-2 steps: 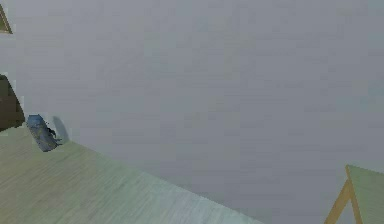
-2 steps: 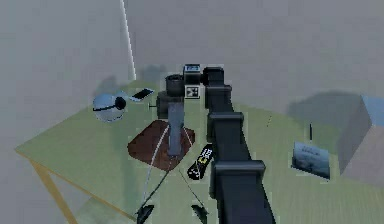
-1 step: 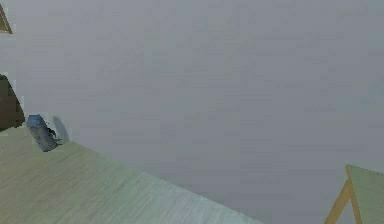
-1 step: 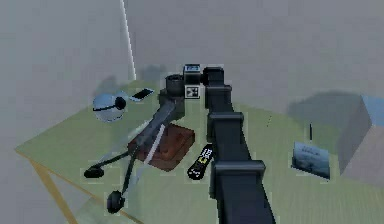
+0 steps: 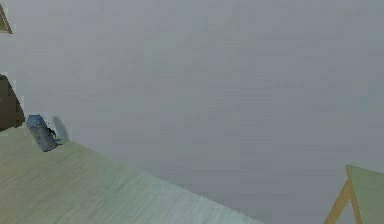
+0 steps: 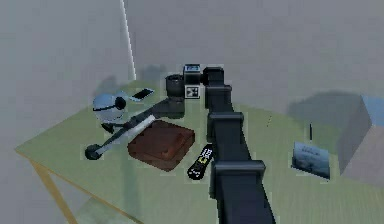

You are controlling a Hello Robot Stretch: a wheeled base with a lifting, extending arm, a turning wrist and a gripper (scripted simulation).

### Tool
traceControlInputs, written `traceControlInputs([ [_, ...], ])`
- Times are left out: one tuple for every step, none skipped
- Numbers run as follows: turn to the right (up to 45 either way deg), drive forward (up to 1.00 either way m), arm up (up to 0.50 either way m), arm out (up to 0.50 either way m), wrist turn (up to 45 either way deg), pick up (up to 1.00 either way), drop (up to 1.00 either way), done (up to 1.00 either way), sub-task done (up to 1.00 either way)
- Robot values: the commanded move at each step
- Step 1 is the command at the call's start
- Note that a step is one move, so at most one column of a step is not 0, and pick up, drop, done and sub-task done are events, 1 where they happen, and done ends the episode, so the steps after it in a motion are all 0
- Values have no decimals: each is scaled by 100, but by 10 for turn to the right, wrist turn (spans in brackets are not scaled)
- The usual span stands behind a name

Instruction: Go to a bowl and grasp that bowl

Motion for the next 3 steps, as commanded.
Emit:
traceControlInputs([
  [0,0,0,0,450,0,0,0,0],
  [0,0,0,0,240,0,0,0,0],
  [0,0,-30,0,0,0,0,0,0],
])
